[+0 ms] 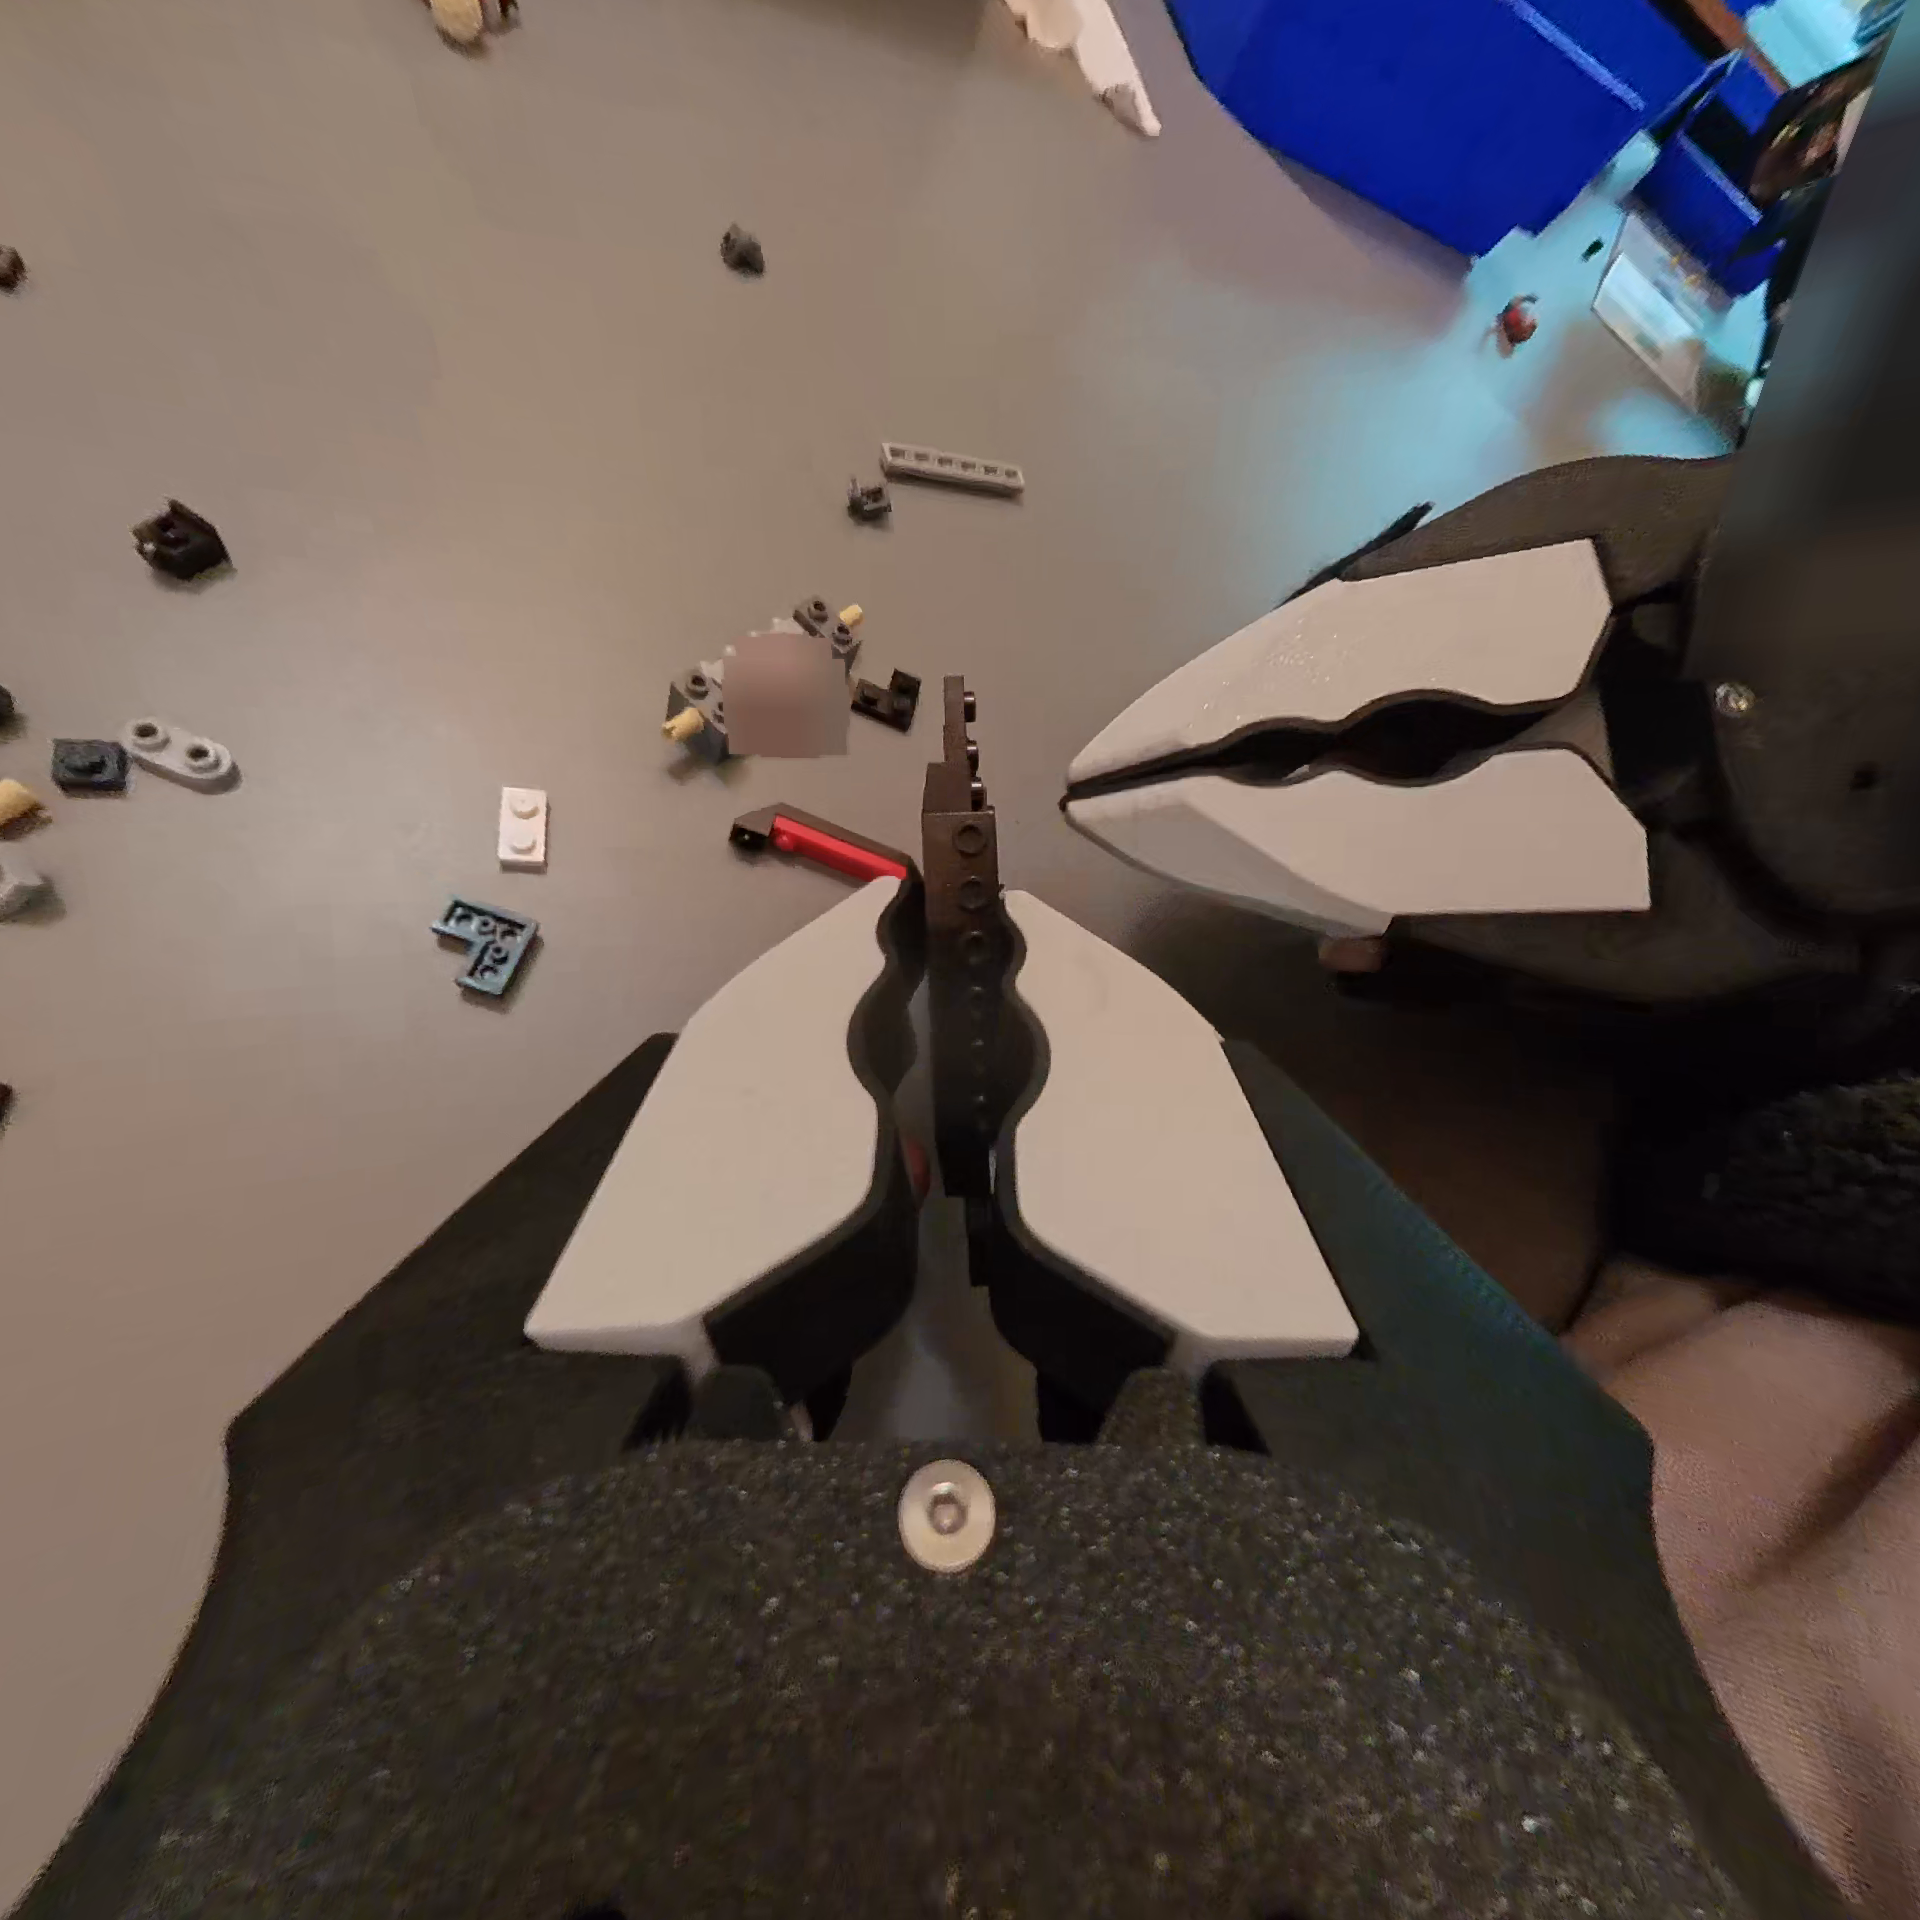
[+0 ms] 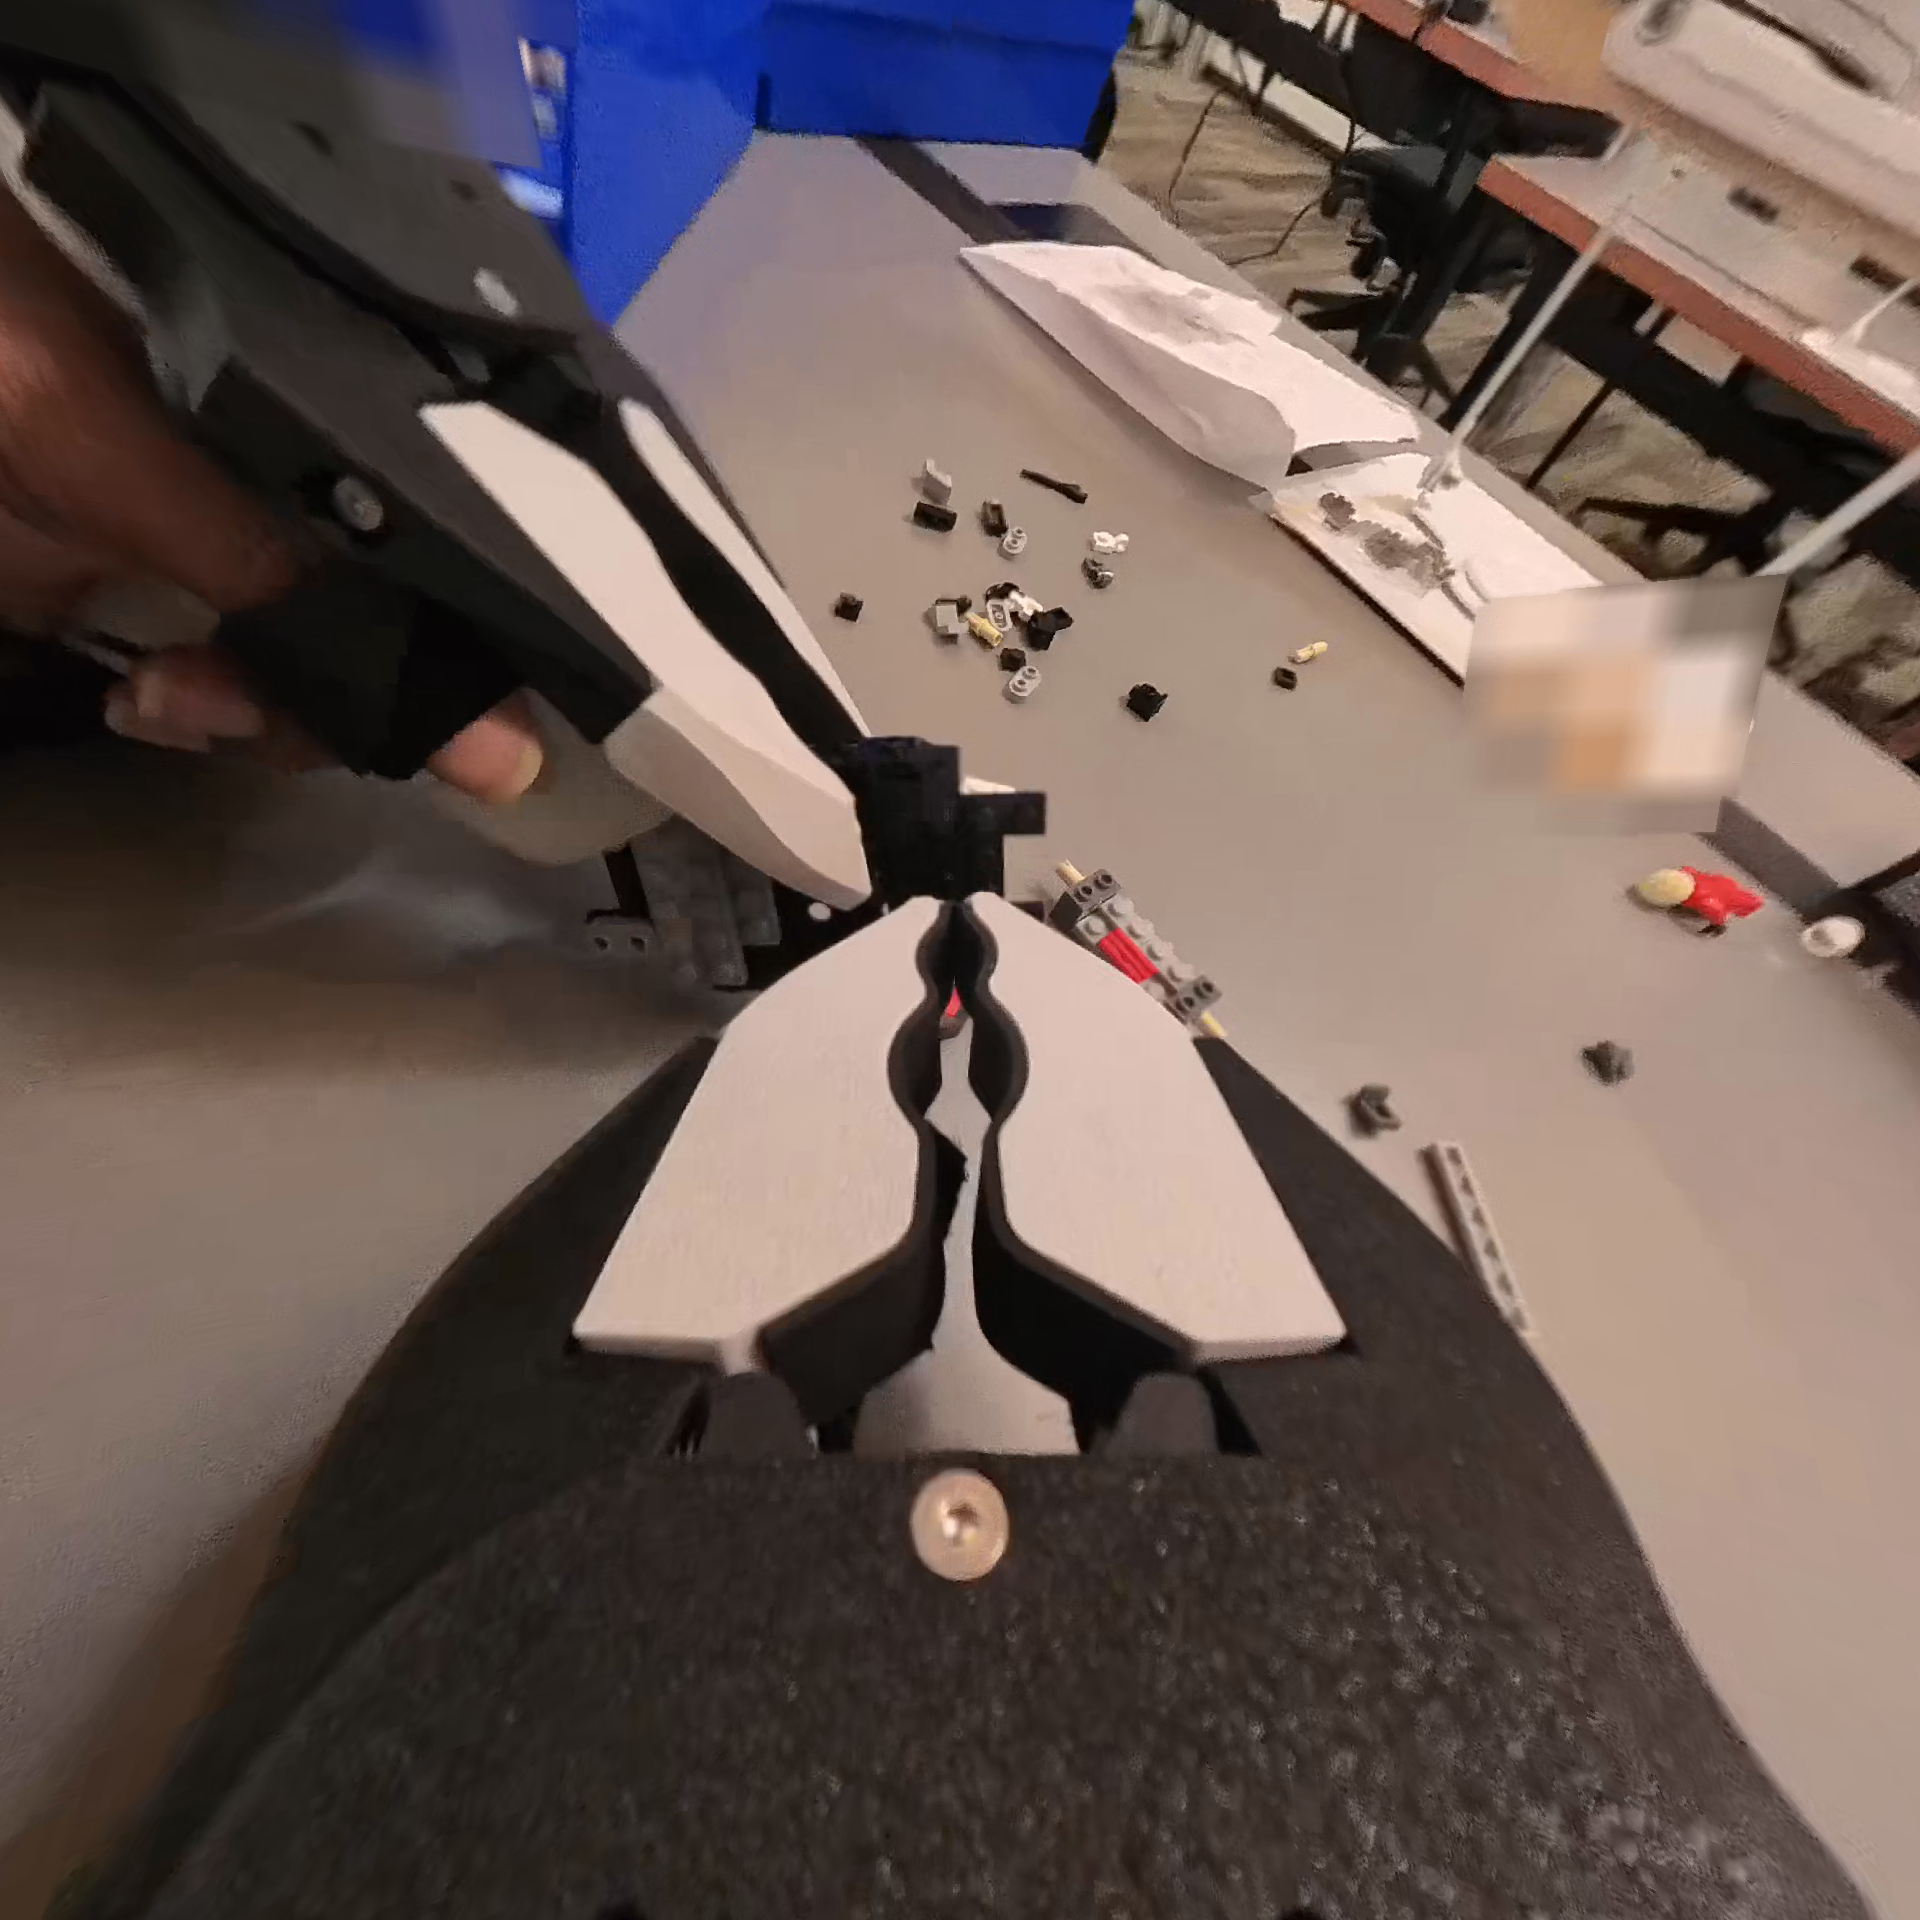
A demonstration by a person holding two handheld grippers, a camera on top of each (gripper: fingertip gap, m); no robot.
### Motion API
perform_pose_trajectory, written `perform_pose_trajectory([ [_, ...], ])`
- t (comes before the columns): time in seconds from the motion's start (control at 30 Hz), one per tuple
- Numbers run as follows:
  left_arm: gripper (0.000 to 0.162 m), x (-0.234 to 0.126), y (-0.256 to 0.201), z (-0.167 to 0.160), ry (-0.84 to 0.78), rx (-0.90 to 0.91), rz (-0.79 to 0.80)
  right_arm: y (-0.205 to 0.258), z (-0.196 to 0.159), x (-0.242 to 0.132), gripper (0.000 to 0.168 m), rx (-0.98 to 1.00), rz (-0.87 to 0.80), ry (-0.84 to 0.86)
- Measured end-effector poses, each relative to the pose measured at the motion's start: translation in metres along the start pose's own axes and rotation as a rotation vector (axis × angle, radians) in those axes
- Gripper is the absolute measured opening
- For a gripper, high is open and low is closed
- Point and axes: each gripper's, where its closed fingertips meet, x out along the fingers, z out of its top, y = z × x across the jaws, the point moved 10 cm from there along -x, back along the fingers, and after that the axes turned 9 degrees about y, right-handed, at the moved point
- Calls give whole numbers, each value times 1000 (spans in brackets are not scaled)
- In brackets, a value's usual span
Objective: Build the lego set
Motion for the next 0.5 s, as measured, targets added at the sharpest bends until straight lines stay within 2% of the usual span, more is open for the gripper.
perform_pose_trajectory([
  [0.03, 12, -1, -1, 1, -17, 8, 0, -3, -1, -3, 0, 63, 25, -24],
  [0.17, 11, -6, -10, 5, -116, 116, 43, -12, -7, -5, 0, 357, 142, -92],
  [0.27, 12, -11, -18, 7, -198, 244, 150, -14, -6, -6, 15, 526, 235, -166],
  [0.37, 12, -13, -28, 7, -272, 357, 221, -14, -2, -7, 24, 635, 316, -249],
  [0.5, 12, -16, -37, 6, -340, 459, 278, -20, 1, -9, 21, 740, 396, -342],
])
